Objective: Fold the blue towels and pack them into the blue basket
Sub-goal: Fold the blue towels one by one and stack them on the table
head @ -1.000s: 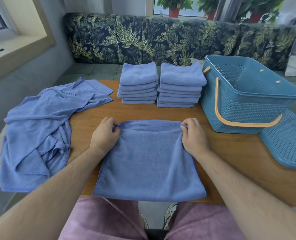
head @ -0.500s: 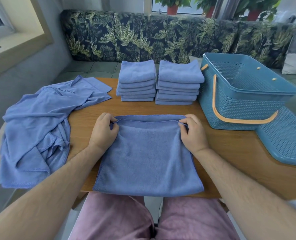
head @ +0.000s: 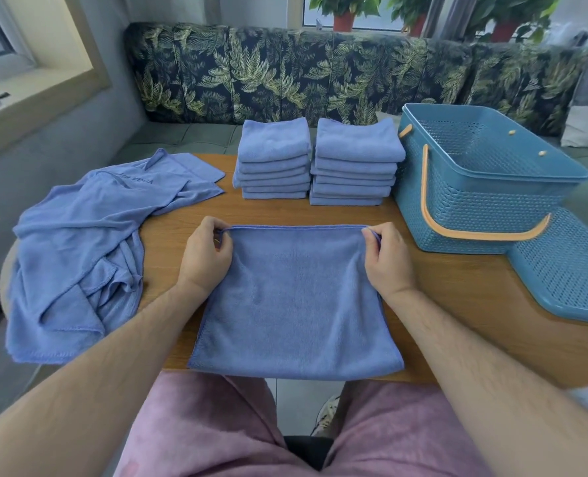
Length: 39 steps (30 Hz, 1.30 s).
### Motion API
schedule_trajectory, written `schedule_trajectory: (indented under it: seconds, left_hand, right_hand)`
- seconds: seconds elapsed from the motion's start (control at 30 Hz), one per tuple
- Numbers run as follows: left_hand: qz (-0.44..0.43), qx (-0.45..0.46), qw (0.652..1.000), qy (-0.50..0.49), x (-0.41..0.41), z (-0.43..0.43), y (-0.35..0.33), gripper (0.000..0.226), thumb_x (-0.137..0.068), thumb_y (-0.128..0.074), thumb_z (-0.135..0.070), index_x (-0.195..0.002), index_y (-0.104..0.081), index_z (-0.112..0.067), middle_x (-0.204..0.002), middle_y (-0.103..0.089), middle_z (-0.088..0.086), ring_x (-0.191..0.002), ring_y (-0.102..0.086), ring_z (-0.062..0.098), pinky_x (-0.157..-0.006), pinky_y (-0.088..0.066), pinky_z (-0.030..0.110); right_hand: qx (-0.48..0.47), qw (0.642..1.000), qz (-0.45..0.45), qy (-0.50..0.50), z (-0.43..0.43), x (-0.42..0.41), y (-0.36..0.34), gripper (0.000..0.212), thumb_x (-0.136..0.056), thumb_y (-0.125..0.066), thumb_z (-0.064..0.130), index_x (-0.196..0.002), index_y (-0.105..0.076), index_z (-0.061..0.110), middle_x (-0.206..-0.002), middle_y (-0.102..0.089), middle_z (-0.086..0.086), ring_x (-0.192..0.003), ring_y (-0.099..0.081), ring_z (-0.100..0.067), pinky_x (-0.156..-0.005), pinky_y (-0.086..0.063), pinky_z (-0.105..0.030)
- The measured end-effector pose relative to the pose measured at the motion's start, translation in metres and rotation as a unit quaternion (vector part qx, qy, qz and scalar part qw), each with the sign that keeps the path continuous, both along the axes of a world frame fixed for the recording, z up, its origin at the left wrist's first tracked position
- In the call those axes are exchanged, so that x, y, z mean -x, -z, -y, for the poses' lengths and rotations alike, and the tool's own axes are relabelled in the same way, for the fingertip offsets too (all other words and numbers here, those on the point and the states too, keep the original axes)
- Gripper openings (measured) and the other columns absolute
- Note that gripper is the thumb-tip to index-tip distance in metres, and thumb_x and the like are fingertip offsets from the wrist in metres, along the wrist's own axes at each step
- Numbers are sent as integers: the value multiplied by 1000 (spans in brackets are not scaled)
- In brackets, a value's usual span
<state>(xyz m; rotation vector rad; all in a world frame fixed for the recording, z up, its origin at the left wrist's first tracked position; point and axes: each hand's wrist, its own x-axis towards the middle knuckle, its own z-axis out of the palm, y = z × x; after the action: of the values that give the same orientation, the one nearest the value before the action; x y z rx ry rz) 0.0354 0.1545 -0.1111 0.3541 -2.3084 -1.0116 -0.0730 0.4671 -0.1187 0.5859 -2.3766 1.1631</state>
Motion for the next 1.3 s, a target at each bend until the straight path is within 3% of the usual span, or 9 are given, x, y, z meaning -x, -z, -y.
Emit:
schedule_trajectory:
  seconds: [0.2, 0.33, 0.5, 0.67, 0.73, 0.83, 1.0, 1.17, 1.3]
  left_hand:
    - [34, -15, 999, 16, -7, 7, -25, 25, -97, -55, -10, -119, -61, -19, -97, -62, -8, -85, -57, 5, -73, -40, 8]
    - [49, 21, 998, 23, 5, 20, -75, 23, -99, -52, -12, -113, -70, -17, -105, -69, -8, -97, -61, 10, -74, -39, 8]
    - [34, 34, 999, 11, 19, 28, -150, 16, -95, -56, -10, -97, -69, -20, -82, -66, -11, -72, -59, 1, -57, -39, 10]
    - [-17, 56, 998, 1, 27, 33, -218, 8, -93, -63, -11, -97, -69, -13, -80, -64, -4, -77, -56, 16, -66, -38, 25]
    - [-42, 59, 997, -3, 22, 30, -236, 8, -93, -63, -10, -98, -69, -12, -86, -65, -2, -83, -57, 17, -66, -38, 22]
    - [-53, 54, 997, 5, 7, 24, -245, 7, -94, -63, -10, -99, -68, -12, -88, -67, 0, -82, -58, 16, -63, -38, 8]
    - [-2, 49, 998, 50, -30, 17, -214, 6, -93, -66, -12, -92, -69, -18, -82, -69, -7, -70, -58, 5, -62, -40, 10]
    - [140, 17, 983, 121, -74, 14, -132, 19, -93, -67, -14, -83, -67, -30, -80, -71, -7, -79, -63, 12, -76, -46, 28]
    - [218, -34, 962, 161, -112, 9, -76, 19, -95, -65, -13, -86, -69, -30, -82, -73, -1, -80, -65, 22, -74, -48, 37]
  right_hand:
    - [15, 999, 39, -13, -8, 1, -23, 8, -98, -62, 20, -106, -61, 18, -89, -61, 4, -86, -58, -20, -80, -48, -36]
    - [-33, 998, 43, -33, -10, 9, -79, 31, -96, -65, 15, -127, -64, 9, -94, -64, 1, -87, -58, -17, -79, -39, -22]
    - [-87, 995, 32, -34, -9, 29, -151, 18, -98, -62, 21, -88, -68, 6, -75, -58, 3, -76, -53, -21, -68, -36, -32]
    - [-73, 997, 18, -20, -4, 42, -228, 11, -96, -65, 23, -87, -67, 18, -71, -59, 4, -66, -53, -9, -63, -40, -23]
    - [-52, 998, 16, -36, -7, 43, -250, 6, -93, -67, 20, -88, -71, 17, -79, -68, -2, -74, -64, -19, -74, -53, -27]
    - [-56, 997, 10, -48, -20, 33, -266, 5, -91, -71, 17, -91, -73, 22, -87, -72, 0, -82, -66, -18, -80, -52, -34]
    - [-81, 988, 103, -85, -48, -9, -244, 3, -87, -78, 20, -90, -78, 20, -86, -73, 8, -79, -63, -6, -78, -47, -26]
    - [-79, 946, 285, -136, -72, -62, -151, 10, -80, -84, 17, -89, -80, 17, -82, -77, 1, -62, -58, -3, -56, -39, -12]
    - [-100, 913, 364, -157, -88, -97, -98, 12, -79, -85, 19, -88, -78, 16, -86, -78, -3, -74, -65, -6, -75, -46, -22]
